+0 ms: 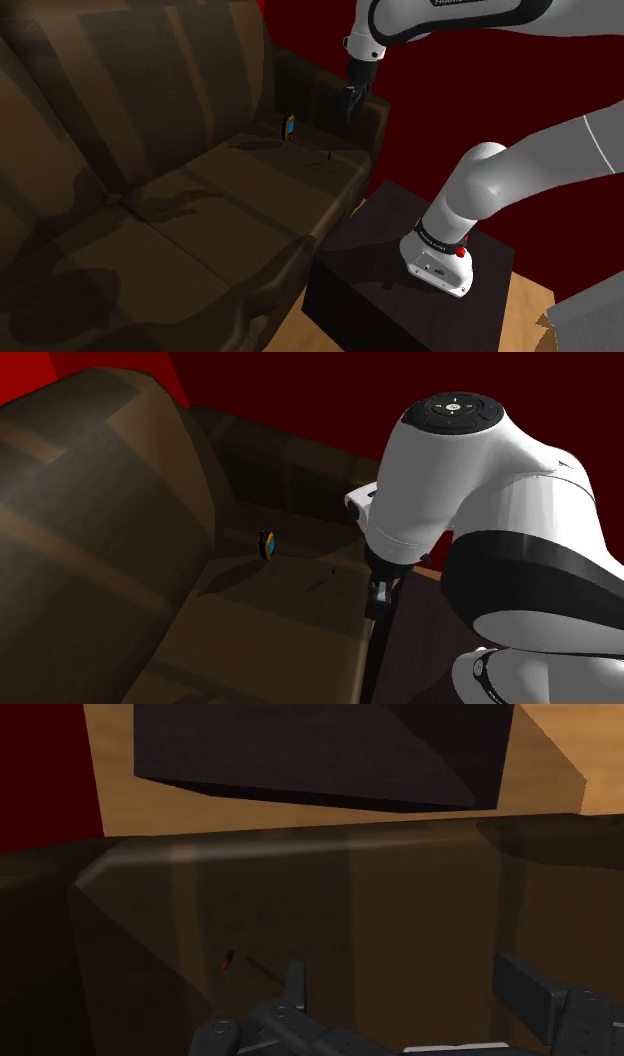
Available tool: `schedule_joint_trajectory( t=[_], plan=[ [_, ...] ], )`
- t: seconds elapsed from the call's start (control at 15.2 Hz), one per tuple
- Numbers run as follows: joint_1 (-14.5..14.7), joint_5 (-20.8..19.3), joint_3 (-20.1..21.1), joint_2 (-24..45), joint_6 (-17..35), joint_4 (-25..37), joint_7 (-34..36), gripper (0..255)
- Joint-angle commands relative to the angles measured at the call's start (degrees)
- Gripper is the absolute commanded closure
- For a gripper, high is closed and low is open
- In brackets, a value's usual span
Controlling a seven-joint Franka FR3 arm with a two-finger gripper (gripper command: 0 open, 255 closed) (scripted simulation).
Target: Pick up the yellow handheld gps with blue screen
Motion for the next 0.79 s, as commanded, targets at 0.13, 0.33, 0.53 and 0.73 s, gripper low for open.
schedule_joint_trajectory(
  t=[0.13,0.33,0.53,0.73],
  plan=[
    [-0.9,-2.3,0.8,6.7,10.1,0.2,0.3,0],
    [-1.8,-4.4,1.4,11.9,17.1,1.1,1.0,0],
    [-2.7,-6.9,1.9,17.4,23.5,2.8,2.1,0],
    [-3.8,-9.9,2.5,23.1,29.3,5.2,3.8,0]
  ],
)
